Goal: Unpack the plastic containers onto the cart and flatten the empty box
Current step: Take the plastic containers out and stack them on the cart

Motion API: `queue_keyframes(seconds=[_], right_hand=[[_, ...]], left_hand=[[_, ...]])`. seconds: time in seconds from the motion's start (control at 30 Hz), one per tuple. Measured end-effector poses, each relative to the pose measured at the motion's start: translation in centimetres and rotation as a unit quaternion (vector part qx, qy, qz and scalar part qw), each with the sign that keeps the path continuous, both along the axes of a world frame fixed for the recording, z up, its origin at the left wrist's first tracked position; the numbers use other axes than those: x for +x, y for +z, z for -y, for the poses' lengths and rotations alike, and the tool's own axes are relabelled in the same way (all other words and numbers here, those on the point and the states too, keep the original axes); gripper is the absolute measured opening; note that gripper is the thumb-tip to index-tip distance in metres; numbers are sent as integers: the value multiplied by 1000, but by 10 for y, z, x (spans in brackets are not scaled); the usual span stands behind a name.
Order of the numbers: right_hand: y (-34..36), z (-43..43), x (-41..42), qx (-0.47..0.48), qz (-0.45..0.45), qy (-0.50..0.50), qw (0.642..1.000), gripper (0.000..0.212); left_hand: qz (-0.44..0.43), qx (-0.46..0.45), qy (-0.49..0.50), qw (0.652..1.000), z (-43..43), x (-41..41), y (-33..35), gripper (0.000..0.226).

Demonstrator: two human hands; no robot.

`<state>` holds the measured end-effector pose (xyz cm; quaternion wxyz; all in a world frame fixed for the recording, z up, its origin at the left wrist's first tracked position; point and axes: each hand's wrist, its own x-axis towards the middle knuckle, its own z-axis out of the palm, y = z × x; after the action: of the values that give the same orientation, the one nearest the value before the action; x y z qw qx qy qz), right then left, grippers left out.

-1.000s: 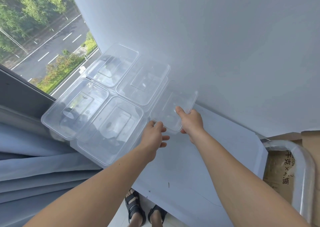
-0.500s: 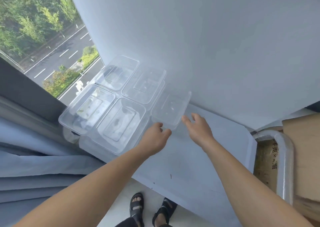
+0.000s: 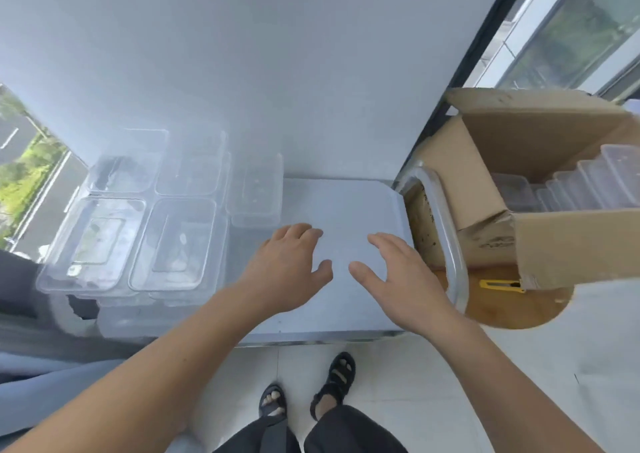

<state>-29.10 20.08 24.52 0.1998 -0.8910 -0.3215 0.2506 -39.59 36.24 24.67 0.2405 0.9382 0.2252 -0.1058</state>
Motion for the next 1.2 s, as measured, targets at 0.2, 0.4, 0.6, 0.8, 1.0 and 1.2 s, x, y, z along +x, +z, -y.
queue_keyframes(seconds=[0.2, 0.4, 0.6, 0.8, 1.0, 1.2], right_hand=[[15, 74, -18, 8, 18, -41, 999, 69], [12, 156, 2, 47, 20, -110, 993, 66], [15, 270, 47, 58, 37, -158, 985, 67], [23, 346, 88, 64, 50, -178, 981, 66], [26, 373, 136, 84, 34, -185, 979, 64], [28, 364, 210, 73, 25, -156, 985, 63]], left_hand=[[40, -8, -54, 998, 56, 10, 22, 59], [55, 2, -131, 990, 137, 54, 30, 58], [69, 32, -195, 978, 245, 120, 34, 53], [79, 35, -217, 972, 322, 168, 33, 53], [78, 28, -204, 976, 343, 212, 37, 52], [85, 14, -171, 981, 334, 283, 26, 56]])
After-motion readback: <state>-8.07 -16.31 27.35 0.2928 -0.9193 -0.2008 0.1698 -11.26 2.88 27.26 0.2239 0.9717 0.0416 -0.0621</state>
